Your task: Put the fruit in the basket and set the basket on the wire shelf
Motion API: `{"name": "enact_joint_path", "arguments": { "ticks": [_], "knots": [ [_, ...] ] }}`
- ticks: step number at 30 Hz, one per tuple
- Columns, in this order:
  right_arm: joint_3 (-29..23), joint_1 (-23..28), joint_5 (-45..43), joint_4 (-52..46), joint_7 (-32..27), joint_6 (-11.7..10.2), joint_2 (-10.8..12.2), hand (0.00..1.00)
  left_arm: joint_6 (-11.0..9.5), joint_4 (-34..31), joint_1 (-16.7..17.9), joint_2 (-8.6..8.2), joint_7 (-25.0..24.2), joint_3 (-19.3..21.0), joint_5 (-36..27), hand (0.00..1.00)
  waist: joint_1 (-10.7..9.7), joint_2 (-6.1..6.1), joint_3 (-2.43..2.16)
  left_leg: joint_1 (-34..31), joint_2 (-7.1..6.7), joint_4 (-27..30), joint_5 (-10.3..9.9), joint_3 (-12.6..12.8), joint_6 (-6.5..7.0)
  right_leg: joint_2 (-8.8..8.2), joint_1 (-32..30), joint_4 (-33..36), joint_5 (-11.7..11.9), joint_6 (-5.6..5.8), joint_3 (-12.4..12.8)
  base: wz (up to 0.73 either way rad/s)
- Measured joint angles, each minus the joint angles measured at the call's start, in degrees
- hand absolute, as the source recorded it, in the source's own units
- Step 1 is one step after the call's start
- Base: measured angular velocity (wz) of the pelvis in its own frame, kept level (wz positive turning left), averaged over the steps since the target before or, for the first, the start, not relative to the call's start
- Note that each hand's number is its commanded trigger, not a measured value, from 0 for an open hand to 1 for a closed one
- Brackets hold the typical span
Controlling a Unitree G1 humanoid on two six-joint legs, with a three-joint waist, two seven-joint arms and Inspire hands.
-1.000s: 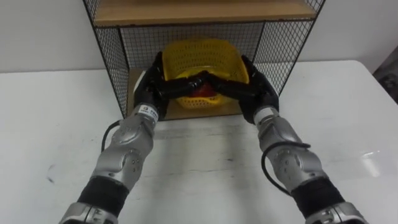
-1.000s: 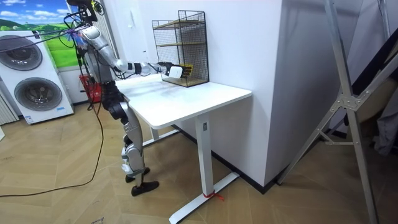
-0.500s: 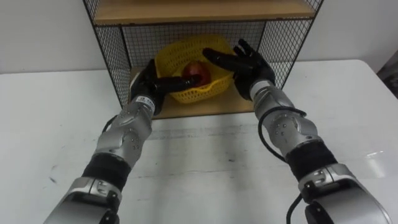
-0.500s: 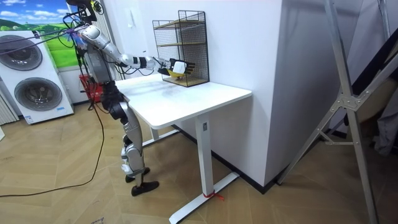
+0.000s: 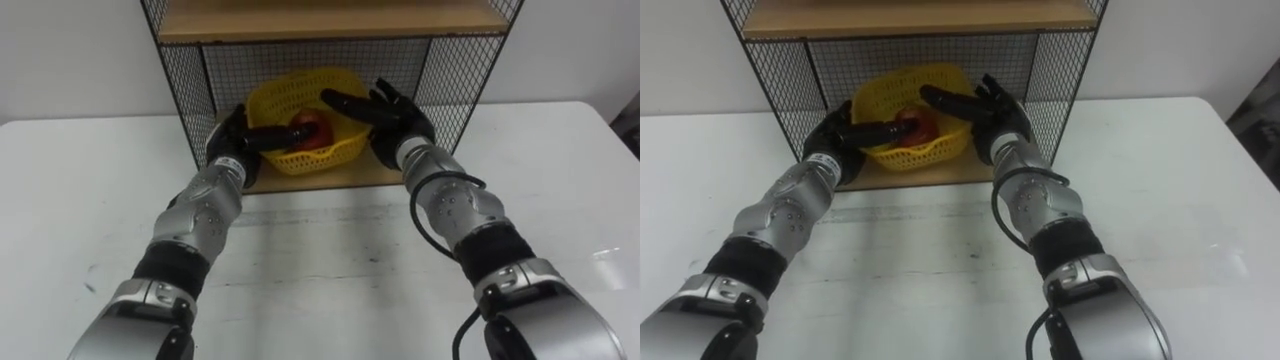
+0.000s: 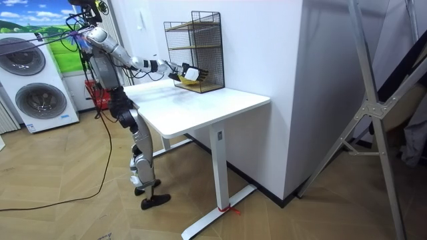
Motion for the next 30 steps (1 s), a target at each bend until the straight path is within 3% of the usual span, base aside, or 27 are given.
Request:
{"name": "enact_joint_path", "arguments": {
  "ticks": [13,19,22,30],
  "knots": [
    [-3.56,0.09,-0.85,3.26,3.33,-0.02,-0.58,0.0,1.69,-0.29,0.01,0.55,-0.23,-0.07,0.06,0.0,-0.2,0.44,-0.28,0.52,-0.12,-0.83,0.65,-0.74,-0.3,-0.04,0.27,0.04,0.01,-0.09,-1.44,0.03],
    [-4.65,0.09,-0.83,3.33,3.52,-0.02,-2.58,0.0,2.4,-0.59,0.01,1.42,-0.6,-0.07,0.06,0.0,-0.51,0.98,-0.76,0.56,-0.12,-0.74,0.66,-0.76,-0.3,-0.3,0.29,0.14,0.02,-0.1,-1.45,0.0],
    [-7.23,0.09,-0.75,3.32,3.54,-0.04,-2.91,0.0,3.43,-2.11,0.01,2.33,-0.6,0.06,0.06,0.0,-0.75,1.37,-1.34,0.6,-0.11,-0.76,0.66,-0.73,-0.3,-0.3,0.27,0.16,0.01,-0.1,-1.39,0.0],
    [-7.16,0.07,-5.15,3.04,5.41,-0.08,-2.79,0.0,3.43,-4.01,0.01,4.08,-0.78,0.19,-0.11,0.0,-0.99,1.48,-1.44,1.2,-0.08,-0.92,0.7,-0.66,-0.36,-0.24,0.75,0.19,-0.03,-0.17,-1.22,0.0]
  ]
}}
